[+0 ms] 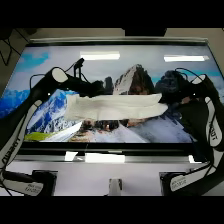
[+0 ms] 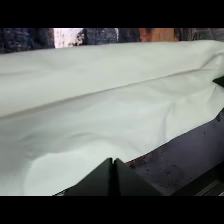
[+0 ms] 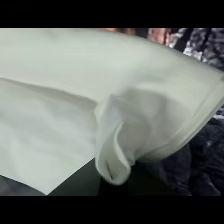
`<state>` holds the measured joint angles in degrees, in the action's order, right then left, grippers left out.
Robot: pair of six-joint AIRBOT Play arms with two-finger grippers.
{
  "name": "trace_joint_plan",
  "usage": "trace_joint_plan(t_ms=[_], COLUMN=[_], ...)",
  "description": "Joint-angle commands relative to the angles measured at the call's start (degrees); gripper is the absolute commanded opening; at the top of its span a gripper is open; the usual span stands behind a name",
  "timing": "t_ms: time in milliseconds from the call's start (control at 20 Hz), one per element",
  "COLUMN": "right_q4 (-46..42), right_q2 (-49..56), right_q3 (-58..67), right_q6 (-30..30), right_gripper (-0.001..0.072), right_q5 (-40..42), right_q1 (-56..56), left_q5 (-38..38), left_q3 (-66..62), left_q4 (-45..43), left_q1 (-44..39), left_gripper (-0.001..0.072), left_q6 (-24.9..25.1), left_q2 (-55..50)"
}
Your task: Fold the shirts.
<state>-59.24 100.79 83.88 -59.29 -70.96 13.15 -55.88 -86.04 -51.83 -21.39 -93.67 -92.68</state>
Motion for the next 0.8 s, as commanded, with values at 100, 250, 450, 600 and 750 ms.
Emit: trace_joint_plan(t_ms=[100, 250, 450, 600, 750], right_q4=[5.2, 6.6, 6.6, 6.6, 6.9], right_q2=[-15.2, -25.2, -34.4, -36.7, -36.5], right_q3=[0.0, 0.0, 0.0, 0.0, 0.0], right_q6=[3.2, 4.6, 3.3, 2.3, 1.6], right_gripper=[0.0018, 0.0019, 0.0019, 0.002, 0.002], right_q5=[-6.5, -12.8, -17.0, -20.0, -18.9], right_q1=[-0.3, -0.2, -0.2, -0.2, -0.3], left_q5=[16.1, 21.0, 27.4, 32.5, 29.6], left_q3=[0.0, 0.0, -0.1, -0.1, -0.1], left_q4=[8.7, 14.6, 27.6, 35.4, 34.5], left_q1=[-9.7, -13.6, -18.7, -23.1, -21.7], left_gripper=[0.003, 0.003, 0.003, 0.003, 0.0026], left_q6=[-7.6, -7.6, -7.6, -7.6, -0.1], left_q2=[-9.1, -13.4, -18.0, -20.1, -18.7])
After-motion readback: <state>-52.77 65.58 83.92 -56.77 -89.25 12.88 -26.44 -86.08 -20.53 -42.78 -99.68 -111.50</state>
